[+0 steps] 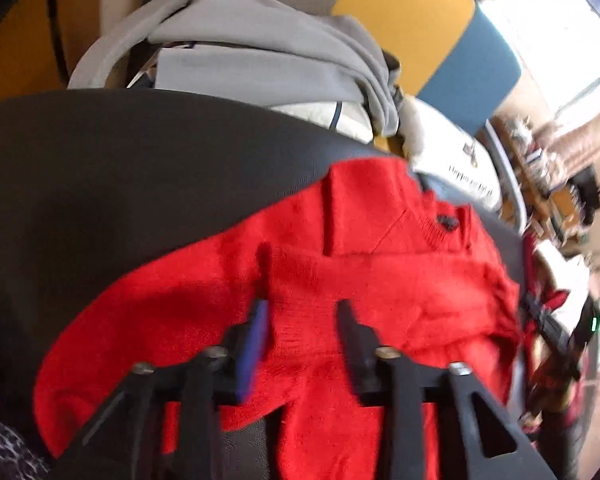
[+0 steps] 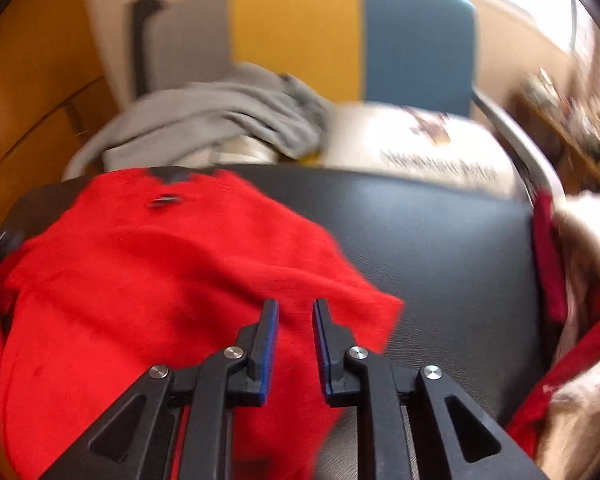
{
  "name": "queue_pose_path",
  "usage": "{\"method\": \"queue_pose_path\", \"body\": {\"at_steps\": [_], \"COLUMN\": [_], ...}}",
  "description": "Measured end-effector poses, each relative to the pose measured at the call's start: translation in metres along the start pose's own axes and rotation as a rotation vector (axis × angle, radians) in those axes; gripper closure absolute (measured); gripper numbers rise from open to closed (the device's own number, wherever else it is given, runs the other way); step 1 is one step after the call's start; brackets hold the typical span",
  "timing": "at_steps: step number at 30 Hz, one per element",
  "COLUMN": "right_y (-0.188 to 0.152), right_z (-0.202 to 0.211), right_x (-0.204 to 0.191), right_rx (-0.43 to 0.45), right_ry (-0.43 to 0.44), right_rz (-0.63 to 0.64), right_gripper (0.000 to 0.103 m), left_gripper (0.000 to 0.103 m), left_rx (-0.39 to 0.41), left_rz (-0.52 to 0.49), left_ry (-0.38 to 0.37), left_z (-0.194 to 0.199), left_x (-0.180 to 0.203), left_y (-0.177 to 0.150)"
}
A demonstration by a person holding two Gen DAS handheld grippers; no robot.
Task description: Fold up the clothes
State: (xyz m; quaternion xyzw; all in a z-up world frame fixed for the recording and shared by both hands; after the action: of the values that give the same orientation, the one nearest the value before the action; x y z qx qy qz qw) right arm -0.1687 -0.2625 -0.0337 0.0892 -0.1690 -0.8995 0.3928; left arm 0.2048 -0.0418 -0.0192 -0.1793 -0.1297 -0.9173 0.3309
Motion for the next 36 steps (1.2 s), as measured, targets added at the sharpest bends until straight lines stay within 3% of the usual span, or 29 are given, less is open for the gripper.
{"method": "queue_pose_path", "body": {"at_steps": [5,7,11,14,15,16,17,18,25,28,32,36], "right_y": [-0.021,-0.025,-0.026,-0.025,-0.024,-0.023,-0.025,-0.026,-0.05,-0.067,-0.077,-0.076], "right_z": [0.015,0.007,-0.018,-0.018,-0.017,-0.016,-0.015,-0.014,0.027,0.026,0.013,0.037], "right_x": [-0.062,-0.079,-0.081,-0.075,-0.073,-0.07,-0.068,-0.066,-0.064,-0.06,-0.034,-0.028], "right_rx": [0.006,-0.029,-0.108,-0.105,-0.102,-0.1,-0.097,-0.094,-0.04,-0.062,-0.121,-0.063], "right_ry": [-0.021,-0.035,-0.048,-0.044,-0.042,-0.044,-0.055,-0.067,0.019,-0.018,-0.003,0.092], "right_rz": [0.261,0.337,0.358,0.331,0.321,0.315,0.314,0.313,0.34,0.366,0.255,0.192], "right_gripper": [0.083,0.083,0.083,0.083,0.084,0.087,0.091,0.097,0.1,0.1,0.1,0.096], "left_gripper": [0.046,0.044,0.042,0.043,0.054,0.081,0.093,0.096,0.098,0.098,0.098,0.102], "left_rx": [-0.001,-0.014,-0.039,-0.007,0.007,0.022,0.023,0.019,0.034,0.024,0.022,0.056], "left_rz": [-0.04,-0.034,0.016,0.026,0.022,0.016,0.02,0.03,0.016,0.035,0.055,0.059], "left_ry": [0.027,0.031,0.019,0.015,0.027,0.041,0.061,0.056,0.039,0.034,0.029,0.051], "left_z": [-0.001,-0.006,-0.028,-0.033,-0.034,-0.035,-0.037,-0.037,-0.026,-0.029,-0.026,-0.011], "left_x": [-0.003,-0.009,-0.021,-0.02,-0.017,-0.014,-0.015,-0.016,-0.023,-0.027,-0.028,-0.019], "left_y": [-0.023,-0.03,-0.034,-0.032,-0.029,-0.026,-0.024,-0.022,-0.047,-0.06,-0.064,-0.064]}}
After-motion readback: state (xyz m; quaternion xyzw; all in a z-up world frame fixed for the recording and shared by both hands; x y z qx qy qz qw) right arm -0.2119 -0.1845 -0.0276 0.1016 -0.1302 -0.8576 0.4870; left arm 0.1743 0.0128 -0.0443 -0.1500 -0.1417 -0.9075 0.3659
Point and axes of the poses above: each gripper's, at about its wrist camera, not at the fingertips, and z roughly against the way its jaws point, x to its right, y to its top, the point moved 2 cm from there along -z, roughly the way its jaws point, and after that the axes turned 14 degrees about -x, right-handed, at the moved point
